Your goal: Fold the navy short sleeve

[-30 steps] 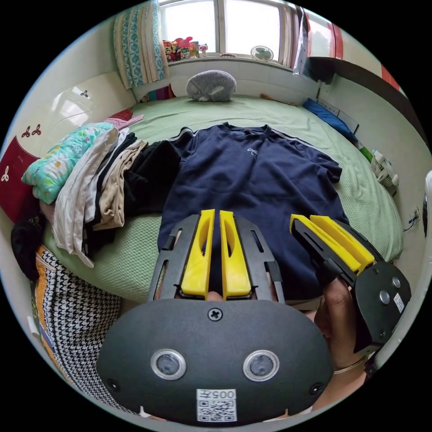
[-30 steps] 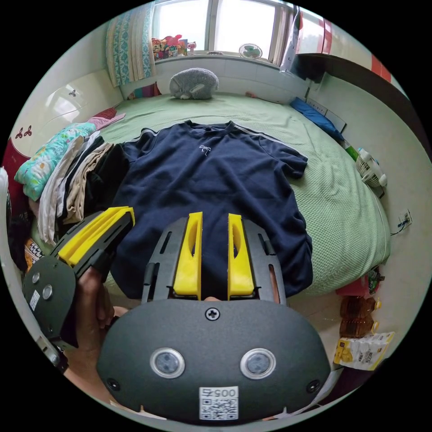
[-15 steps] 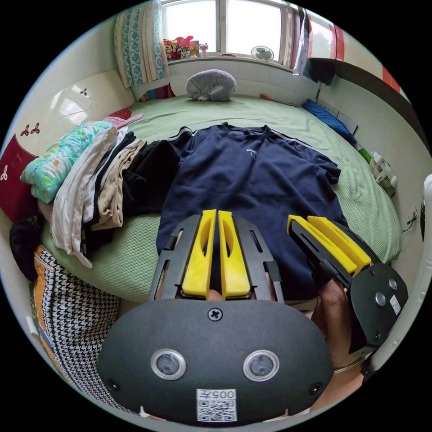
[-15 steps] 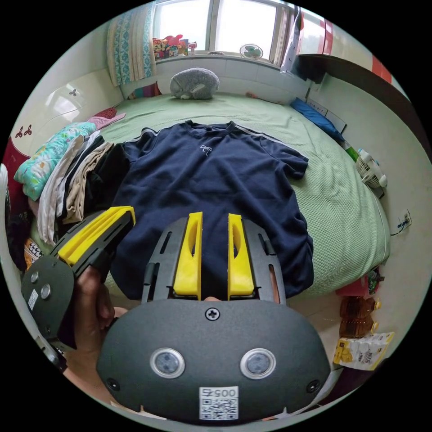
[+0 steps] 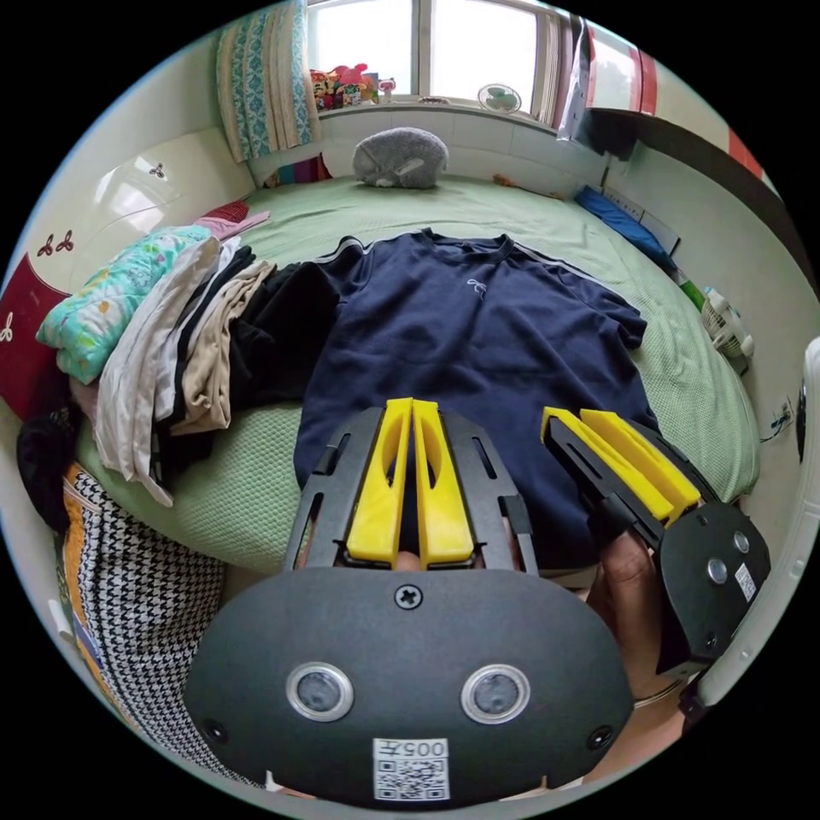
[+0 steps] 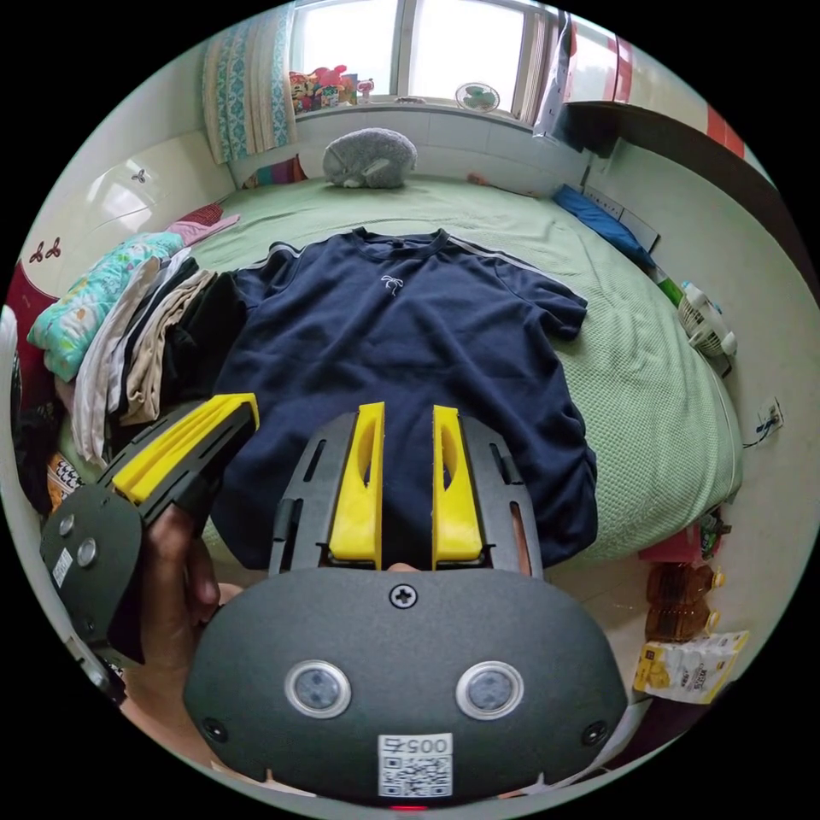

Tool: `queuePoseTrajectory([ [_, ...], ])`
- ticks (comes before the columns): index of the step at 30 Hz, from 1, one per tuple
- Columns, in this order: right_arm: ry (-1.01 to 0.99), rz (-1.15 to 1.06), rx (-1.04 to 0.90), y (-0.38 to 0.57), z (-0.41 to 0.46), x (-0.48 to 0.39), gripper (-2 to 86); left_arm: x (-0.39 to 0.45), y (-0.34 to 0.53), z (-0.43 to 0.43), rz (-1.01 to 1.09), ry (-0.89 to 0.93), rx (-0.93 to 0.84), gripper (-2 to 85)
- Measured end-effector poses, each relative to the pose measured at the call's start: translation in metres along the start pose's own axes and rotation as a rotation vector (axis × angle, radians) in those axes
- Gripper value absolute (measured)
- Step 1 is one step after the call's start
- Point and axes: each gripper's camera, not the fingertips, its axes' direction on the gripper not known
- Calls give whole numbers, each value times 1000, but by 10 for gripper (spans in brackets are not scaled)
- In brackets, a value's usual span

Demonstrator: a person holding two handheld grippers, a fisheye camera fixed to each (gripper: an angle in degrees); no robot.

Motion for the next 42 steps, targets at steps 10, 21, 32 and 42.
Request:
queuePoseTrajectory([
  [10,0,5,-2,-1,1,1,84,-3,1,1,-2,14,3,-3],
  [21,-4,5,-4,-2,3,1,80,-5,2,5,0,13,2,-2],
  [32,-9,2,-2,-3,5,1,74,-6,4,11,0,10,4,-2],
  [42,-2,-1,-4,-3,8,0,43,-10,7,16,-7,18,-1,-2],
])
